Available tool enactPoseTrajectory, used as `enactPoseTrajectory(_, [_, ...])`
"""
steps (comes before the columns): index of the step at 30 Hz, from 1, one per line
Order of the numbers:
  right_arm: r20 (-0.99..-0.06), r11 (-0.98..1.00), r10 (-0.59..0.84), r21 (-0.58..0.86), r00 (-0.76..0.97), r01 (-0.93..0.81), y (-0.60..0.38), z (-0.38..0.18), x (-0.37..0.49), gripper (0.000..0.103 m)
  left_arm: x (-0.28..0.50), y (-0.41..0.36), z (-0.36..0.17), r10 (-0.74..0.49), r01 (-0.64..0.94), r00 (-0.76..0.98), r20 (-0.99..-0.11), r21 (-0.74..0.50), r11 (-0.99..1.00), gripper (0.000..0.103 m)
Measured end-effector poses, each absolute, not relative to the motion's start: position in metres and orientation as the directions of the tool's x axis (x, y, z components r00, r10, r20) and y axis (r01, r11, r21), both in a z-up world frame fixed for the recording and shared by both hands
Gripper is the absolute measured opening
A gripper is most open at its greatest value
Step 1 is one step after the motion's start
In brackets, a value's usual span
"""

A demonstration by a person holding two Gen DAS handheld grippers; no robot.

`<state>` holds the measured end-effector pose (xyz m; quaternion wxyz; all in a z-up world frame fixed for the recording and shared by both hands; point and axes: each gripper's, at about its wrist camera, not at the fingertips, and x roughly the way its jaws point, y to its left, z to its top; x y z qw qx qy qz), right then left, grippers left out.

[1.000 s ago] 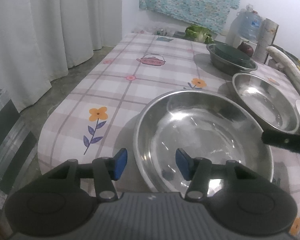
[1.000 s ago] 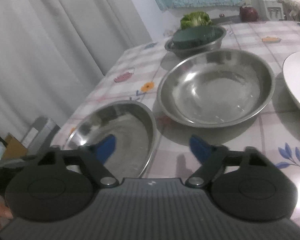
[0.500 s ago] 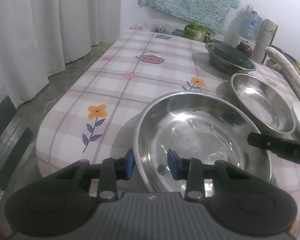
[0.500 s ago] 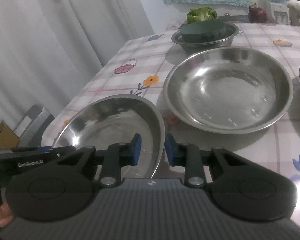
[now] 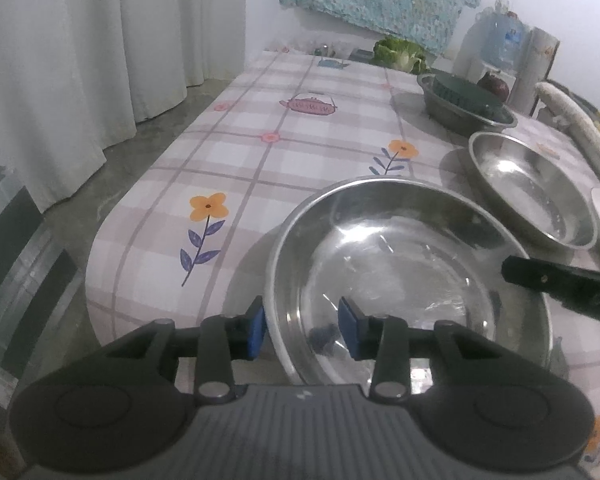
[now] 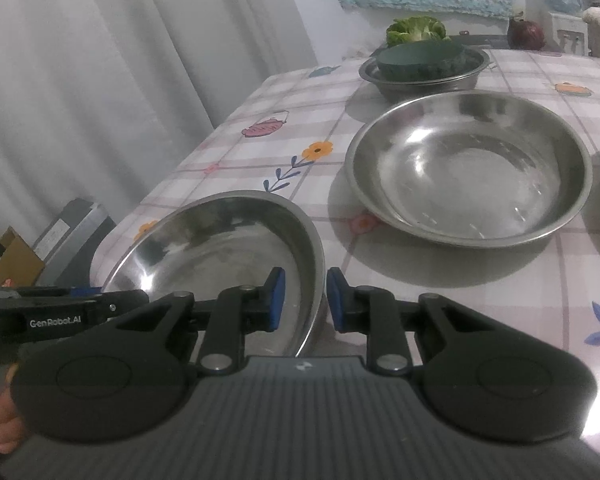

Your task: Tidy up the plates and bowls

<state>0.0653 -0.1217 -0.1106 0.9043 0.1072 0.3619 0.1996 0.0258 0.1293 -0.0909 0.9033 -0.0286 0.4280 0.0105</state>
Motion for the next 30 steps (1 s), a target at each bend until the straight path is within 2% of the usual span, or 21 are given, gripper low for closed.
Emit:
enactPoseTrajectory(10, [-0.619,0.905,0.424,0.324,0.662,-0.277,-0.115,-0.112,0.066,0.019,0.030,0.126,-0.096,0.012,-0.059,0.640,-0.769,-0.033,0.998,0.044])
enactPoseTrajectory(30, [-0.619,0.910,0.411,0.324,0.670,-0.259,-0.118,-0.104,0.062,0.019,0.026,0.118,-0.082,0.014,-0.058,0.631,-0.776,-0.029,0.998,0.044])
